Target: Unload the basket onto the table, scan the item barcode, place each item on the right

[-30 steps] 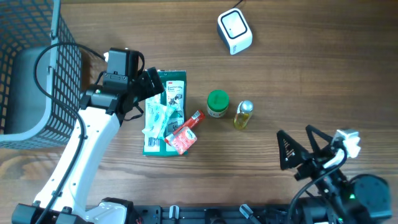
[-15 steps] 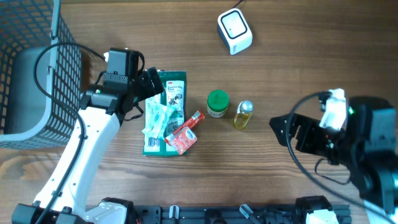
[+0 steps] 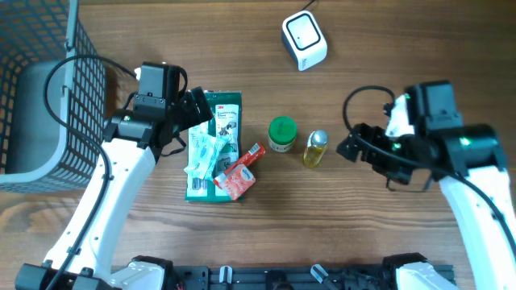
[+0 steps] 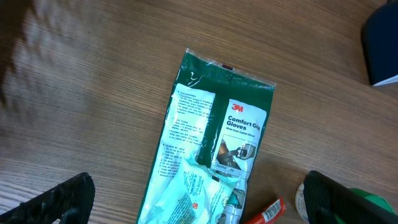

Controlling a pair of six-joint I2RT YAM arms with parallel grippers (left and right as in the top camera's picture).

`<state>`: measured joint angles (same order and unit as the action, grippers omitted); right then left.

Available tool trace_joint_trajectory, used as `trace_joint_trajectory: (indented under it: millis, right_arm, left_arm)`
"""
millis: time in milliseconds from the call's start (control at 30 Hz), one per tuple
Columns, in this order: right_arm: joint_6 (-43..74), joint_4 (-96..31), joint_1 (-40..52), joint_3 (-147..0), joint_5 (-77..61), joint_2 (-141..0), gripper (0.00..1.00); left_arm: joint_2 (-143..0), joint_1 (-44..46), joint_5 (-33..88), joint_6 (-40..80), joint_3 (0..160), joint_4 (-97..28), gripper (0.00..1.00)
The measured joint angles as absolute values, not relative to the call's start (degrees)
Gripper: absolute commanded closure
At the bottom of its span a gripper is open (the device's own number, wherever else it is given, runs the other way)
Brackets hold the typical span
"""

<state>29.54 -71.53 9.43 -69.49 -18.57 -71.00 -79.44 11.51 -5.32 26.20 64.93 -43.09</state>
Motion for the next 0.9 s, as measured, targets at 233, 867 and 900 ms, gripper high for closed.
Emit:
trace_joint_trajectory:
  millis: [233, 867, 900]
  right_arm:
    - [32.18, -65.28, 19.31, -69.49, -10.02, -77.34, 0.10]
    - [34.41, -57.71, 26.85, -69.49, -1.21, -93.34, 0.33]
    - [34.41, -57.69, 26.85, -69.49, -1.21, -93.34, 0.34]
  left_arm:
    - [-79.44, 11.51, -5.32, 26.17, 64.93, -43.09, 0.00]
    - [-79.44, 11.51, -5.32, 26.20, 64.93, -43.09, 0.00]
    - [-79.44, 11.51, -5.32, 26.17, 64.93, -43.11, 0.00]
